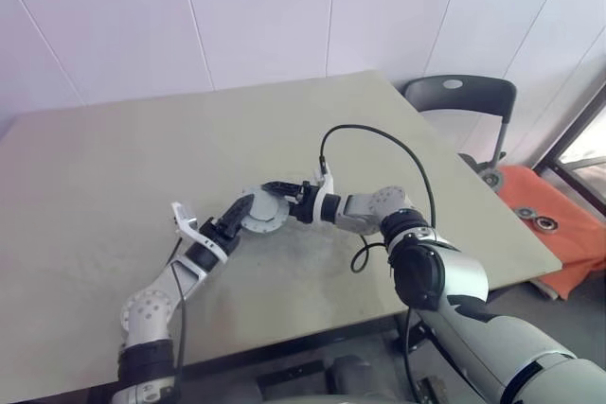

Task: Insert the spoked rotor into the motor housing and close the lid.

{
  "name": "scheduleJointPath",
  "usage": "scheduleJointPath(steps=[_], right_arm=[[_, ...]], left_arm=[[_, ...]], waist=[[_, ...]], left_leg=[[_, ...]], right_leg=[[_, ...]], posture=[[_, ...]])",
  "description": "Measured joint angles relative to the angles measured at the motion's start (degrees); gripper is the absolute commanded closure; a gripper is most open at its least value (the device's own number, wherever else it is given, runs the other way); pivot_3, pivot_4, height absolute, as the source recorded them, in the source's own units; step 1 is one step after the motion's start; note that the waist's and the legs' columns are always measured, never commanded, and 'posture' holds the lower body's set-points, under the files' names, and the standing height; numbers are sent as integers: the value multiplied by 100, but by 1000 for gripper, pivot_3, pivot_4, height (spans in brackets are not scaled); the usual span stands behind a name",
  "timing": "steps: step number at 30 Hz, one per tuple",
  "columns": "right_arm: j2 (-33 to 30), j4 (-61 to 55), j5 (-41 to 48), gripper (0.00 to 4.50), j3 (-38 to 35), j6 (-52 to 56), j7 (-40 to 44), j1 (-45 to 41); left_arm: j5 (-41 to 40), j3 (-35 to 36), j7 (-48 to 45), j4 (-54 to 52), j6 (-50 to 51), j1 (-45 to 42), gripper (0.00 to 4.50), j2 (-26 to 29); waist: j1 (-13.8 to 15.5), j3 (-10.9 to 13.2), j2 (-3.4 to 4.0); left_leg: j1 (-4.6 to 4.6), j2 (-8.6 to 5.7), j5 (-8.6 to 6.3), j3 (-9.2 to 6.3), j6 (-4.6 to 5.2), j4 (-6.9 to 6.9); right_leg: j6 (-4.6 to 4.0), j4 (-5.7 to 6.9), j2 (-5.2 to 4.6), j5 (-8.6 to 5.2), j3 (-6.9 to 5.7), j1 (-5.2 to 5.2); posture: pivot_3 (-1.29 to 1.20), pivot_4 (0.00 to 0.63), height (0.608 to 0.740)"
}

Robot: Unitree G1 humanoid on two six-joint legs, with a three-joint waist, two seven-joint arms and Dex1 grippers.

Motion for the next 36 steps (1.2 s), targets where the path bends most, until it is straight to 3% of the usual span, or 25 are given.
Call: scheduleJointPath(steps=[23,36], right_arm=[[-86,382,571,1600,-839,396,-499,-78],[-133,373,663,1600,-795,621,-403,-206]], left_arm=[[-66,378,-194,-114,-128,126,2048,312],[-78,792,-82,-111,-422,245,2048,348]], waist=[[-7,3,0],[-4,9,-10]], left_leg=[[-3,0,0,0,0,-1],[-9,1,0,0,0,-6]], right_leg=[[-1,-4,0,-1,0,-2],[19,-6,0,-12,0,-10]], posture=[[0,0,740],[0,0,740]])
